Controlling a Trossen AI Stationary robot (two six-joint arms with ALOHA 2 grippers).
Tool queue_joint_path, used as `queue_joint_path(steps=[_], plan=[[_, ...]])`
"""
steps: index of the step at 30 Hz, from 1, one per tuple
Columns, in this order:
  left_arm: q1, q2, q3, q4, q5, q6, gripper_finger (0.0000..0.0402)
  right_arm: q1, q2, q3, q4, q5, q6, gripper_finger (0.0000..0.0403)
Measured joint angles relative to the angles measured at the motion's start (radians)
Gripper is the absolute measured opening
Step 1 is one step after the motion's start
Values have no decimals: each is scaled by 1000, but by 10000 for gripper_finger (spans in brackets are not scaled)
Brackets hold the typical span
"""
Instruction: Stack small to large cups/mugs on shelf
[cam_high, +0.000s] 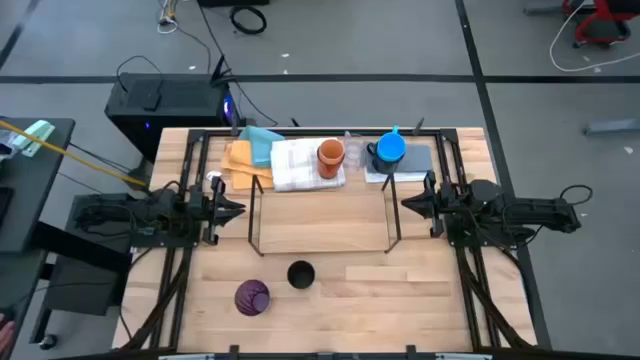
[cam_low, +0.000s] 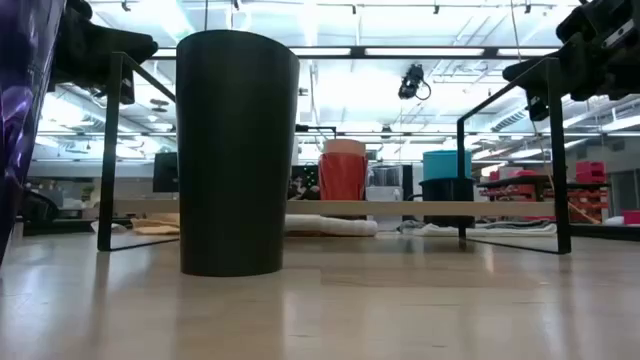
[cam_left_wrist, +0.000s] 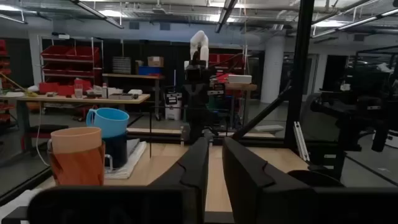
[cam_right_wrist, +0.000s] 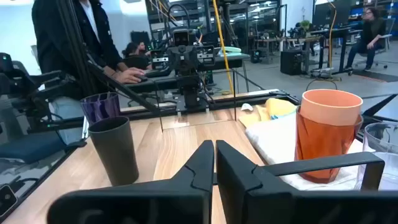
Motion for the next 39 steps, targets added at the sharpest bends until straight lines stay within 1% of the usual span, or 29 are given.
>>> queue_joint_path(steps=[5,14,26,35,39], plan=[[0,0,0,0,0,0,62,0,0,0,0,0,0,25],[0,0,0,0,0,0,53,0,0,0,0,0,0,25],[0,0,0,0,0,0,64,0,0,0,0,0,0,25],[0,0,0,0,0,0,55,0,0,0,0,0,0,25],[0,0,0,0,0,0,58,0,0,0,0,0,0,25]])
